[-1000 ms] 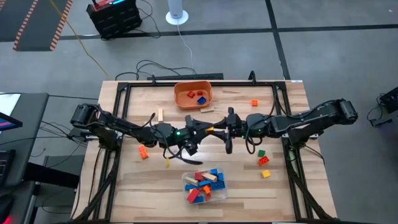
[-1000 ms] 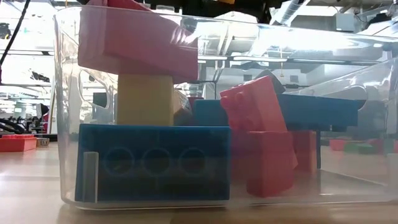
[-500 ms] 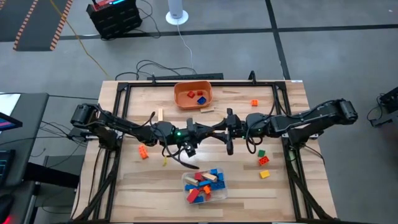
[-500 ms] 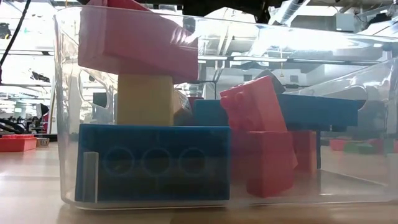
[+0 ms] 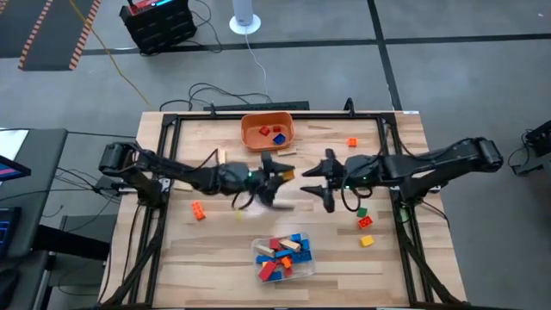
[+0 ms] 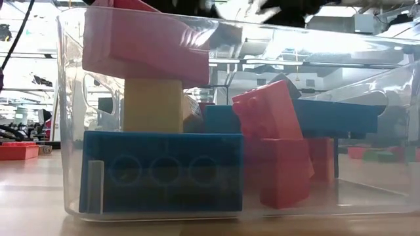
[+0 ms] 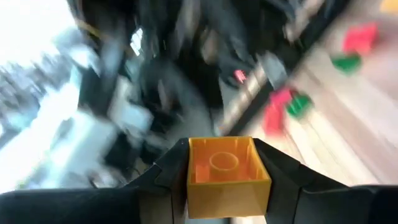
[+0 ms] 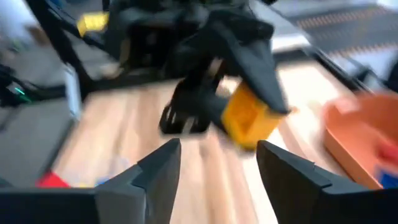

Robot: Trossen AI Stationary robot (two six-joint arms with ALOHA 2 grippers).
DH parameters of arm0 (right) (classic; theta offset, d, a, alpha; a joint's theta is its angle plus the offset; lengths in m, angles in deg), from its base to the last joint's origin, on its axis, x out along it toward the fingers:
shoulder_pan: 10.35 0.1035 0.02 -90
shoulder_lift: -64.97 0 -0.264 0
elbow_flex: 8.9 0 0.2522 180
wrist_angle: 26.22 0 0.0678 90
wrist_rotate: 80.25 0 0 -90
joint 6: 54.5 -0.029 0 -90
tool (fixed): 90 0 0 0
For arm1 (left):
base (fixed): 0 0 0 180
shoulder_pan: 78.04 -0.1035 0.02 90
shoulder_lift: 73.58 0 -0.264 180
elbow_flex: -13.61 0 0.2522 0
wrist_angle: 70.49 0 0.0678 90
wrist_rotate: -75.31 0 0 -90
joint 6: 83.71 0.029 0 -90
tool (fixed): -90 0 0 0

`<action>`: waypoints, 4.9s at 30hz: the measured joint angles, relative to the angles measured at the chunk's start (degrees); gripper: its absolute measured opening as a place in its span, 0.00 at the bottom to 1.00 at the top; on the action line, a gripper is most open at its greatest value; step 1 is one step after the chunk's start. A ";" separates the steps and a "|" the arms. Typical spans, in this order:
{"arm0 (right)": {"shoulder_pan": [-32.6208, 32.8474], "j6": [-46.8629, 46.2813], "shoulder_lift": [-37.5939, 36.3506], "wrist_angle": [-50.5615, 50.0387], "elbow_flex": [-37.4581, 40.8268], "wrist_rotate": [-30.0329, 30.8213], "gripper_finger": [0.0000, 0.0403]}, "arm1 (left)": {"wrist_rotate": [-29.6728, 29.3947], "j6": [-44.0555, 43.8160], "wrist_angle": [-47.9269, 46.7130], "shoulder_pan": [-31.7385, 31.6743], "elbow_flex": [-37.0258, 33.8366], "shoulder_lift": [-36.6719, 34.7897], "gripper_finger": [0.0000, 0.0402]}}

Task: Sort blocks by size
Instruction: Put the small yellow game piece into the orange bin, then put the small yellow wooden block into the orange bin

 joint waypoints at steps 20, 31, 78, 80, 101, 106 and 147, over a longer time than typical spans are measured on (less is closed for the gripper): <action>7.80 -17.19 -1.30 -19.15 5.99 13.81 0.57 | 23.78 -30.20 -20.60 -40.08 0.77 3.13 0.33; 8.80 -22.95 -1.14 -33.99 5.09 1.41 0.57 | 23.78 -39.69 -35.88 -41.70 4.31 3.13 0.61; 39.11 -31.66 18.22 -50.22 4.83 -7.98 0.61 | 14.30 -39.52 -46.57 -25.47 4.24 -5.16 0.69; 39.11 -31.37 18.22 -48.19 6.40 -7.94 0.61 | 14.32 -39.52 -46.63 -25.47 4.24 -5.16 0.69; 30.45 -22.90 17.56 -40.82 4.67 -5.01 0.39 | 14.85 -38.98 -48.89 -19.39 4.17 -5.11 0.69; 24.75 -21.48 13.04 -37.54 2.32 7.25 0.41 | 13.59 -26.56 -46.62 -12.24 3.19 -5.11 0.67; -3.31 0.88 11.75 13.66 2.32 -14.32 0.43 | 13.84 5.64 -12.93 2.88 0.20 -3.13 0.61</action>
